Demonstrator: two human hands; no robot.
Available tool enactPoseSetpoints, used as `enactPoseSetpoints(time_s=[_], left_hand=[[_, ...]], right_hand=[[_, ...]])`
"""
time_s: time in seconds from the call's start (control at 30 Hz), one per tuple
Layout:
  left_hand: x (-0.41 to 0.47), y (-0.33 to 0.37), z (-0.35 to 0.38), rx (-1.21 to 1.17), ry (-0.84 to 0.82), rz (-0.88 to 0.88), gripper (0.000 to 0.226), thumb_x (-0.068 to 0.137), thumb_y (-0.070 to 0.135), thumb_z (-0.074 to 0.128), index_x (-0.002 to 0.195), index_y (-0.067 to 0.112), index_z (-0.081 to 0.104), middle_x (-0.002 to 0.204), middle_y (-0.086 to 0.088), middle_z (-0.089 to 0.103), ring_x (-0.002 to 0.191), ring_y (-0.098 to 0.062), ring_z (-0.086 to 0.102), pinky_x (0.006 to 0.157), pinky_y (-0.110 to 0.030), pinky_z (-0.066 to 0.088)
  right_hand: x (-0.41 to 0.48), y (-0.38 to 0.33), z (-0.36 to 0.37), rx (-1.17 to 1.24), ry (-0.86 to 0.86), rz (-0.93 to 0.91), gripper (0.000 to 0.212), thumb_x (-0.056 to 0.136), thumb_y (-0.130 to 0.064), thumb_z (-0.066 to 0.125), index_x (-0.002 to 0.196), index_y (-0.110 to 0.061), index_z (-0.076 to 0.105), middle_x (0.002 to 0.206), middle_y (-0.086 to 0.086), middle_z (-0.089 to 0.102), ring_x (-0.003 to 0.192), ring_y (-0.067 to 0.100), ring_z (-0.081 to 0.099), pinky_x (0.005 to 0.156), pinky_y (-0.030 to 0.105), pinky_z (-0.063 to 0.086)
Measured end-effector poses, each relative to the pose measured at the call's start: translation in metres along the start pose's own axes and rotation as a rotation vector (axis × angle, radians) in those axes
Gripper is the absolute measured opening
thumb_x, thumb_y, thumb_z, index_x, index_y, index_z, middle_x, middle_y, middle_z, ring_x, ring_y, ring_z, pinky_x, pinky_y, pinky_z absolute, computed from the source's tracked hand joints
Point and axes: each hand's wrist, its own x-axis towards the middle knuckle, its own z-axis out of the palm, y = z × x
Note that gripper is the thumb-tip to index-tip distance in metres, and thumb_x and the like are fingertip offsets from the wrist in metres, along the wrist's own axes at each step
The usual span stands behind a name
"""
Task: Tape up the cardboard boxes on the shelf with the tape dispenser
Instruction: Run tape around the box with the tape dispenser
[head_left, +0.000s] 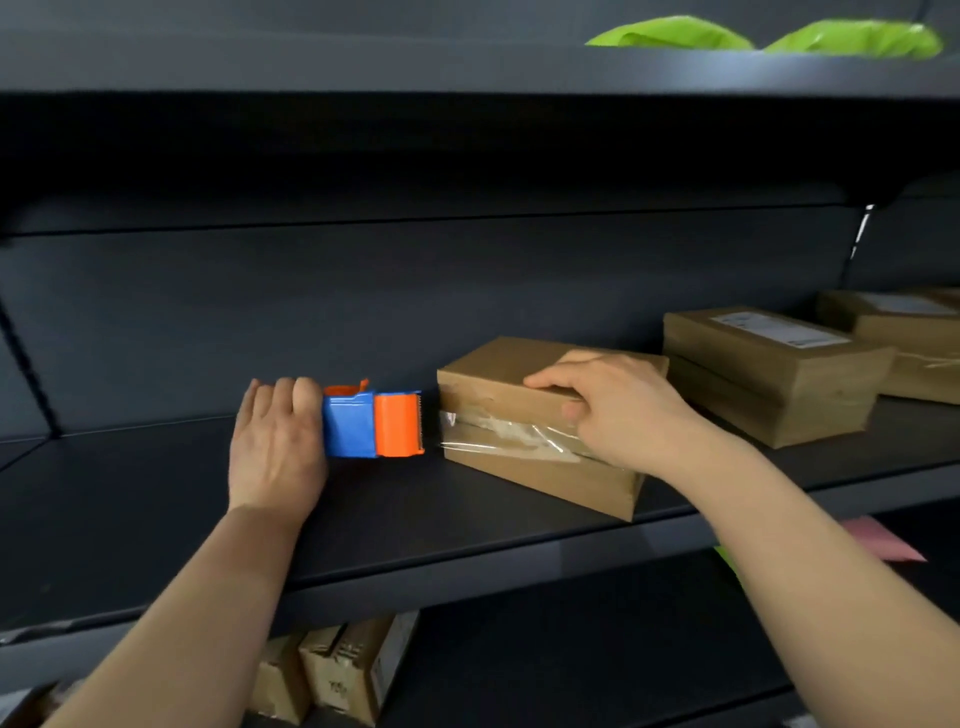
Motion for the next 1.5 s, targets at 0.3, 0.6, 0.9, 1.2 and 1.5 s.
enactPoseSetpoints(time_s=[0.3,0.6,0.9,1.2,1.5], left_hand=[[0.000,-0.004,0.006,0.052,-0.006,0.063,0.035,0.061,-0.015,0.062,0.091,-0.001,0.051,0.075,-0.018,0.050,0.072,-0.040,0.052,0.103,-0.057,0.039],[-0.003,-0.025,0.007,-0.077,-0.069,0.329,0.040,0.062,-0.012,0.056,0.099,0.000,0.056,0.085,-0.015,0.057,0.086,-0.040,0.058,0.112,-0.042,0.023],[-0.006,-0.016,-0.007,0.027,-0.159,0.284,0.052,0.045,-0.012,0.074,0.088,0.006,0.051,0.077,-0.014,0.054,0.069,-0.036,0.054,0.060,-0.042,0.046],[-0.004,-0.008,-0.005,0.074,-0.153,0.220,0.048,0.045,-0.014,0.074,0.085,0.003,0.053,0.074,-0.017,0.054,0.065,-0.037,0.054,0.056,-0.041,0.045],[0.011,0.000,0.003,0.091,-0.129,0.192,0.050,0.044,-0.018,0.071,0.085,0.002,0.050,0.073,-0.018,0.052,0.064,-0.038,0.052,0.054,-0.044,0.045]], right_hand=[[-0.002,0.018,-0.005,0.039,-0.030,-0.019,0.041,0.099,-0.020,0.049,0.135,-0.041,0.051,0.132,-0.018,0.052,0.120,0.008,0.047,0.095,0.024,0.035],[-0.001,0.029,-0.002,0.086,0.012,0.002,0.041,0.097,-0.016,0.052,0.129,-0.041,0.057,0.126,-0.020,0.055,0.116,0.008,0.049,0.093,0.023,0.034],[-0.001,0.030,0.002,0.116,0.033,0.003,0.041,0.097,-0.016,0.054,0.129,-0.042,0.057,0.127,-0.020,0.055,0.117,0.008,0.048,0.094,0.024,0.036],[0.000,0.032,0.003,0.117,0.036,-0.022,0.042,0.097,-0.016,0.053,0.130,-0.042,0.056,0.128,-0.020,0.055,0.120,0.007,0.048,0.097,0.025,0.035],[0.000,0.034,-0.001,0.157,-0.003,-0.033,0.042,0.098,-0.016,0.053,0.130,-0.044,0.055,0.129,-0.024,0.053,0.122,0.004,0.045,0.097,0.022,0.031]])
